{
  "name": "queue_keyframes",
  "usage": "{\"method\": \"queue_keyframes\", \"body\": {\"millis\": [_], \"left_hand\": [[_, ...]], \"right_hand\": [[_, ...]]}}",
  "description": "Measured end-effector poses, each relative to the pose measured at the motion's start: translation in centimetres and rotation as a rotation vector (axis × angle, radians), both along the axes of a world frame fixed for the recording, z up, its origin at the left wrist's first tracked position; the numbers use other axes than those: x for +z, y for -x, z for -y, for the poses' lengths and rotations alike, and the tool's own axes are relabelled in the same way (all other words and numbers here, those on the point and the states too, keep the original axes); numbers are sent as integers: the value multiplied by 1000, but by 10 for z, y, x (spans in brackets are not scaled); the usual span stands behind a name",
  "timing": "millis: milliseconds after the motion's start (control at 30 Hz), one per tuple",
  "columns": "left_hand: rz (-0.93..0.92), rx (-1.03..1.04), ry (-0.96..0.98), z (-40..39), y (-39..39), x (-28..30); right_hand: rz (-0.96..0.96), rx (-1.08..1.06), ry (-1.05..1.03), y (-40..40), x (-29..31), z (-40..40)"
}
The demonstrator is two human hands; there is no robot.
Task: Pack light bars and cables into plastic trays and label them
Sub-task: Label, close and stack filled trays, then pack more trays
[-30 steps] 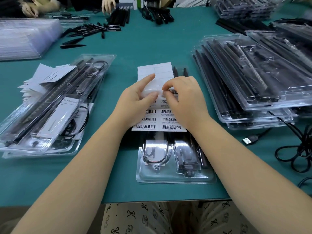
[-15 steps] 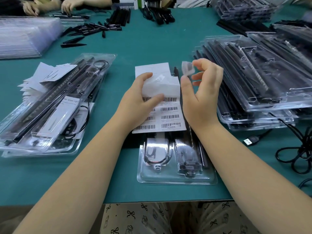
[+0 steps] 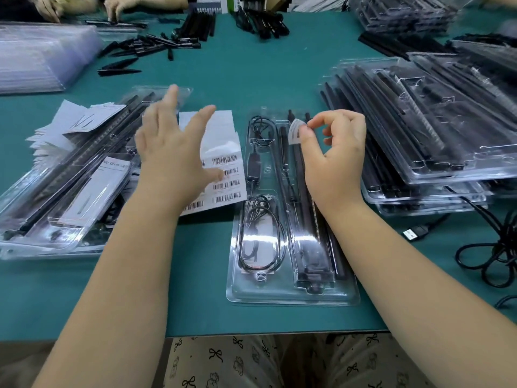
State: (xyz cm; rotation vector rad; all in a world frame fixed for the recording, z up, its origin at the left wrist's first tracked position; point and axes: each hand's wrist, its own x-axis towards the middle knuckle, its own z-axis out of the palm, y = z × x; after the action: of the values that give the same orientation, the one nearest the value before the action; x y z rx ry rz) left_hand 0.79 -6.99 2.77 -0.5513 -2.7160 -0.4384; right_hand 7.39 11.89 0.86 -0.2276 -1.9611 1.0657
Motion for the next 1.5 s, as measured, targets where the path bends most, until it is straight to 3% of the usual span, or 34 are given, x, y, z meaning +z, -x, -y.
{"method": "queue_keyframes", "body": {"millis": [67,133,267,400,467,567,733,967,1200,1333,1500], "left_hand": [[-1,-142,-92,-3,-4,3],[118,-282,-176,-11,-11,3],[298,-366,-16,-15,-10,-5],[456,-348,-1,-6,-5,-4],[404,-331,19,-8,-6,-5],[361,-387,-108,-20,-14,-5],[487,-345,274,-30,-13,-15],[581,-331,266,-31,-8,-15],[555,-341,273,-33,-6,-16],[555,-343,270,-33,-6,-16],[567,-355,268,-33,-6,-17]], "right_hand": [[-2,0,20,1,0,-1],[-7,0,37,2,-1,-1],[0,7,59,2,-1,-1],[0,7,56,2,0,-2],[17,11,66,3,-1,-3],[57,22,73,5,-3,-4],[72,19,54,6,-3,-5],[193,85,47,13,9,-3],[374,193,303,86,25,-2],[551,184,107,117,15,-9],[848,340,-158,128,25,-25]]}}
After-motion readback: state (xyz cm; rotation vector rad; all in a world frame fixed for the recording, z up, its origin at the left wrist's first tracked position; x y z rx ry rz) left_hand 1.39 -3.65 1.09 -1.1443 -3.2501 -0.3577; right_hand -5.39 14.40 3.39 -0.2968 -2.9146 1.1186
